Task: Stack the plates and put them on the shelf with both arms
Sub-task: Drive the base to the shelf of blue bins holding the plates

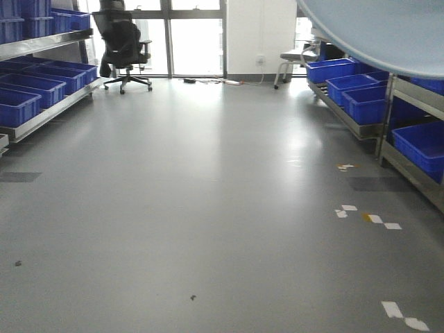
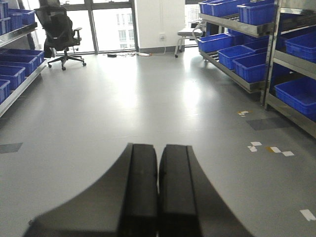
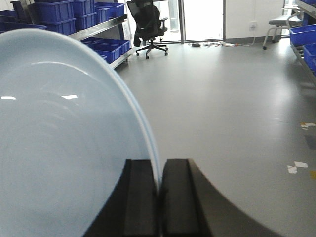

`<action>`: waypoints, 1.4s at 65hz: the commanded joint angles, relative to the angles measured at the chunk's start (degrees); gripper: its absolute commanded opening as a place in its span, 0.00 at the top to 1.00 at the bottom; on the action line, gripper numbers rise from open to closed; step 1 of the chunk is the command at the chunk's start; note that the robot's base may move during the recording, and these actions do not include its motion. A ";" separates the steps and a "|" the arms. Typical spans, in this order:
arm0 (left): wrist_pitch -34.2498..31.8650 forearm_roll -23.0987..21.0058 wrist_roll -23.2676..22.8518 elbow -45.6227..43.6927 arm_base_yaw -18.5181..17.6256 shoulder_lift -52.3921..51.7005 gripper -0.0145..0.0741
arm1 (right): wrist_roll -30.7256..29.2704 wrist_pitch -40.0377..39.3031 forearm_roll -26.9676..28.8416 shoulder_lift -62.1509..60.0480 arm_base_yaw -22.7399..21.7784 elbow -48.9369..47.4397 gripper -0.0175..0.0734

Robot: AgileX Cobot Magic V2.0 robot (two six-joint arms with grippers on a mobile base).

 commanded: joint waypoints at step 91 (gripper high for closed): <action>-5.12 -0.18 -0.63 -1.66 0.03 0.35 0.74 | -0.14 -5.64 -0.16 -0.09 -0.29 -1.74 0.75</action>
